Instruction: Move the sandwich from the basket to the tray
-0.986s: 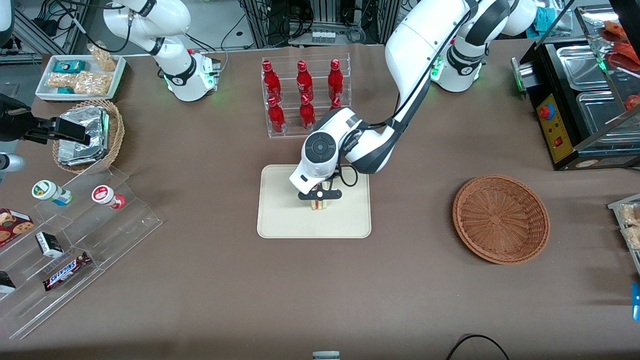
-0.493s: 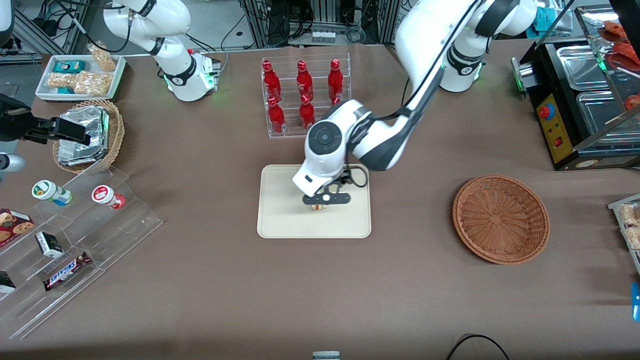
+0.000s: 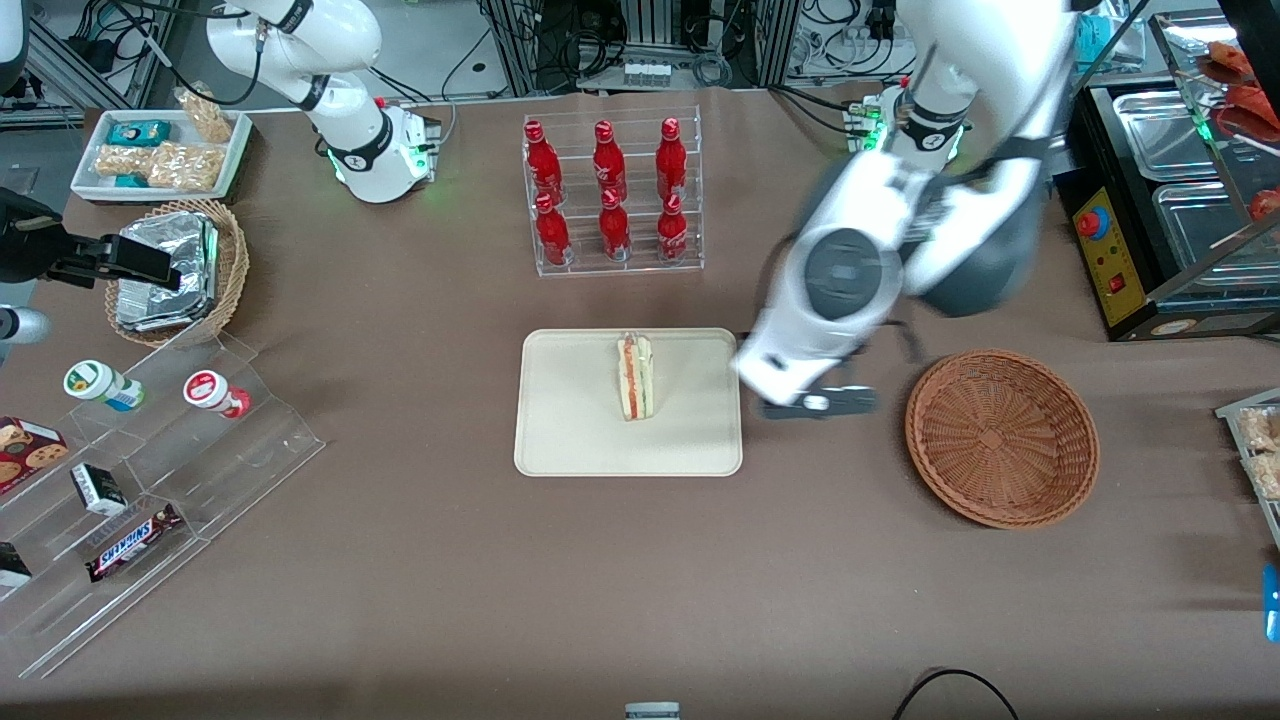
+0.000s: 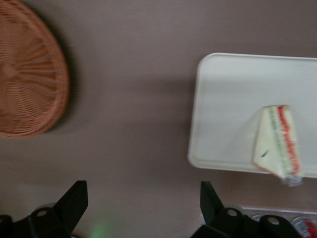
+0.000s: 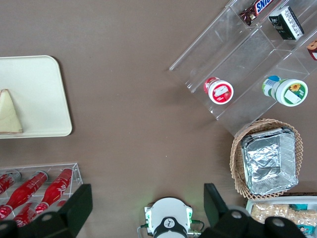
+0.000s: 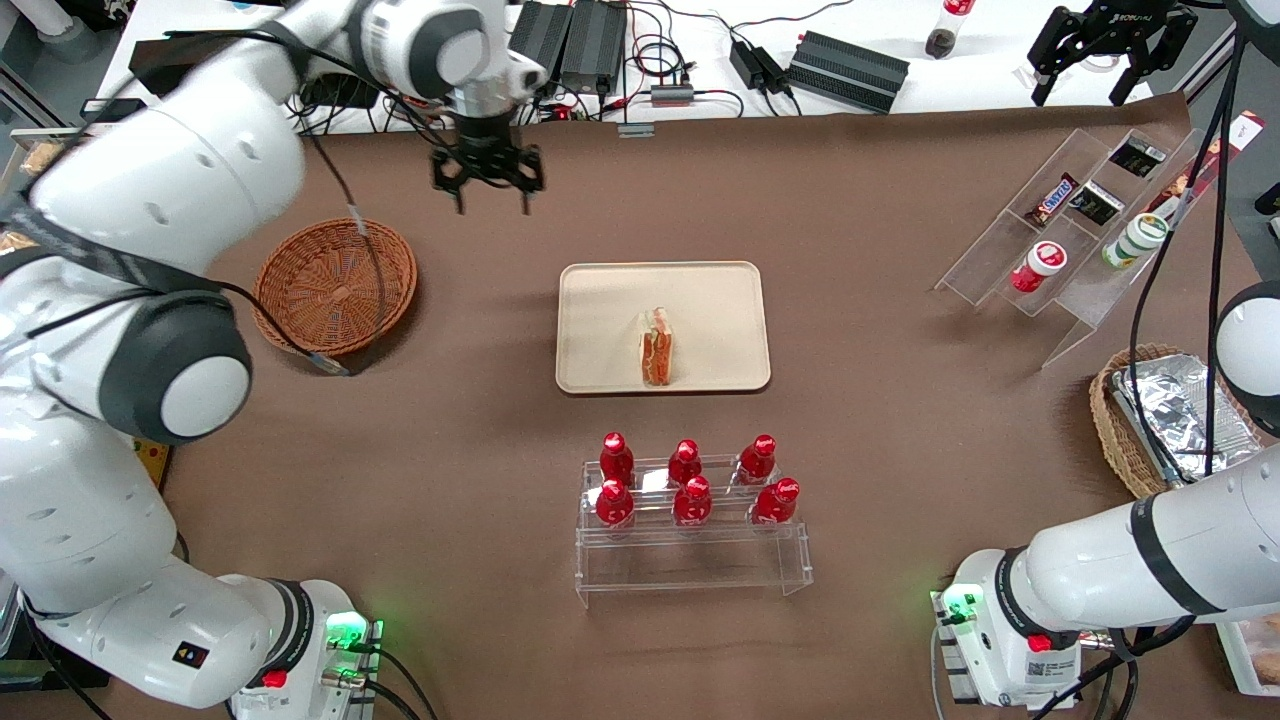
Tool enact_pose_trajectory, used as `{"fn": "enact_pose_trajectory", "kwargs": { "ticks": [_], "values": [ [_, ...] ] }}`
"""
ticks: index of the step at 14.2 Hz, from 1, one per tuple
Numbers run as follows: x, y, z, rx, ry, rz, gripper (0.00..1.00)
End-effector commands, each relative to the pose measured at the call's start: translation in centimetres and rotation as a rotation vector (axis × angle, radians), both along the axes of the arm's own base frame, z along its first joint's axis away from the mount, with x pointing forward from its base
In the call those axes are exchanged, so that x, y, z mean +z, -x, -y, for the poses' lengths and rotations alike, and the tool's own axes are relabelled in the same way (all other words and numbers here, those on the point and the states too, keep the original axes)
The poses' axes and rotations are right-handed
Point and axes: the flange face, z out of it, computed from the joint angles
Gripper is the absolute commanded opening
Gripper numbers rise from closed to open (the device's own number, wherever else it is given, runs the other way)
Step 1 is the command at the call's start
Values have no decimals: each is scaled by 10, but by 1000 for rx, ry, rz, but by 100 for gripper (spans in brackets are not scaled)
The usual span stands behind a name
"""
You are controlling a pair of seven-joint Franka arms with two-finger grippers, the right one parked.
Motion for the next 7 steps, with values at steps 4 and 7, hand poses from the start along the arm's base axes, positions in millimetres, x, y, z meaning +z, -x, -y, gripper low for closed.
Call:
{"fn": "enact_pose_trajectory", "kwargs": {
  "ticks": [4,7],
  "values": [
    [81,3,-169,13,22,-72,100],
    [113,18,-237,5,36,-100,100]
  ]
}}
